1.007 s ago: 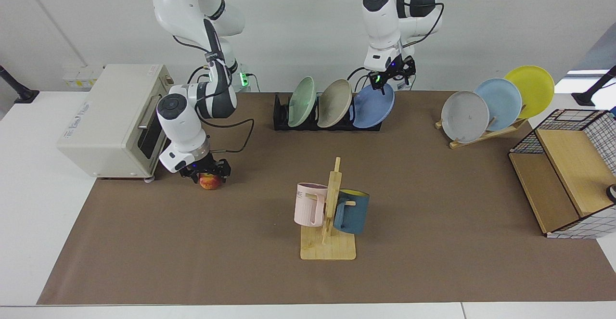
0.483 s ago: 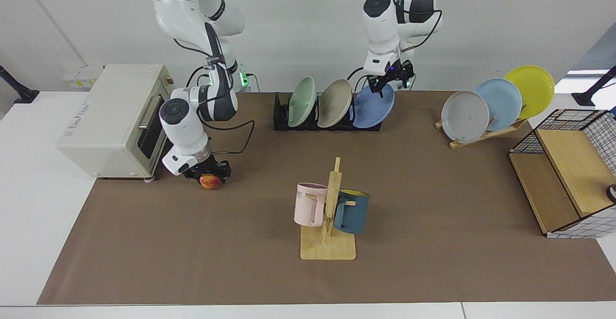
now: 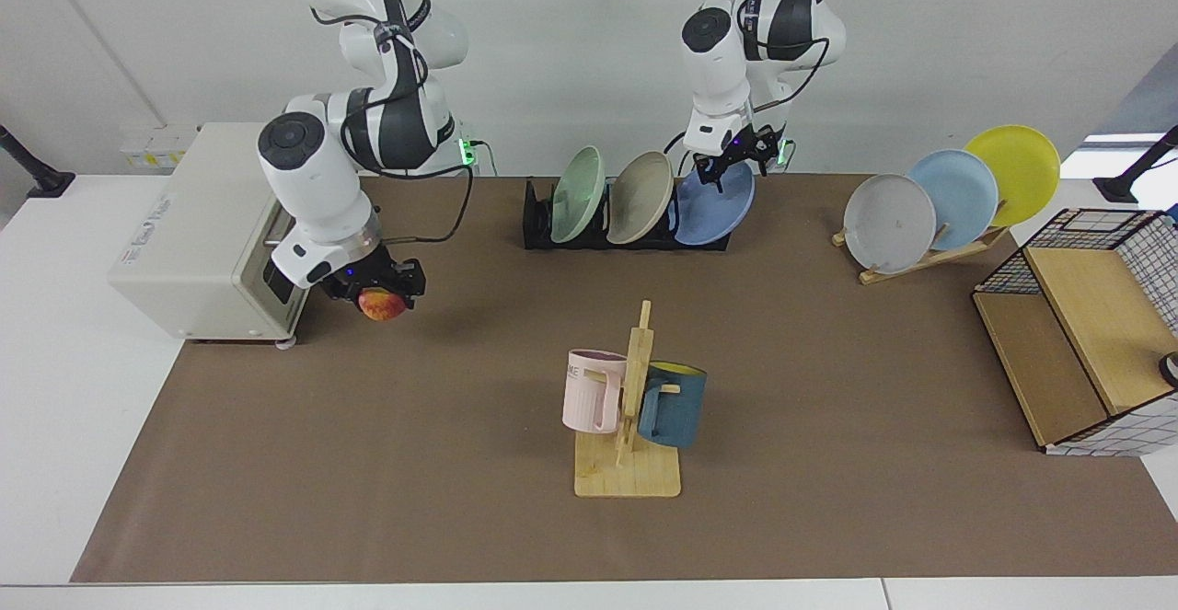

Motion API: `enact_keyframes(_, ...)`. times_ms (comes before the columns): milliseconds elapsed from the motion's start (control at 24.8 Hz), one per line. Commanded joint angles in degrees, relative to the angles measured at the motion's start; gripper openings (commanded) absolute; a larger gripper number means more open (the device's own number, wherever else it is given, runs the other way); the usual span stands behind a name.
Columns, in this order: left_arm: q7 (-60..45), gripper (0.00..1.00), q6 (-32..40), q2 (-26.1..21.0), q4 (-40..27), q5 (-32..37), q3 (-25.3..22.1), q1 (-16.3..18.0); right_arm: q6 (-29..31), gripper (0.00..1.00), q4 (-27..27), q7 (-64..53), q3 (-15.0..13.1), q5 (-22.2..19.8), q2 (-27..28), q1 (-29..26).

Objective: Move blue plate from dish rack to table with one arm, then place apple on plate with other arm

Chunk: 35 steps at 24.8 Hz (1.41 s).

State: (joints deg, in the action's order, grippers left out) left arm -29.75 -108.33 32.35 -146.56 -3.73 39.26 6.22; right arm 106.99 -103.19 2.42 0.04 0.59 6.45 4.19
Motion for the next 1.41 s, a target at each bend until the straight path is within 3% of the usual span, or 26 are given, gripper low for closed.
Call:
enact_keyframes(0,4.25,0.74,-1.00,0.88,-1.45,-1.72,-0.42,0.37,-5.38,0.00,1.24,-1.98,0.05,-0.86,-4.77,-0.15)
enact_keyframes(201,6.28,0.68,-1.09,0.61,-1.45,-2.69,-0.42,0.90,-7.76,0.00,1.24,-1.89,0.23,-0.77,-8.03,-0.06)
enact_keyframes(322,7.86,0.58,-1.00,0.53,-1.36,-2.69,-0.42,1.87,-7.50,0.00,1.06,-1.89,0.31,-0.68,-8.03,-0.06)
enact_keyframes(1369,11.55,0.21,0.75,0.26,1.18,-1.81,-0.42,4.51,-7.77,0.00,1.06,-1.89,0.31,-0.59,-8.12,-0.24)
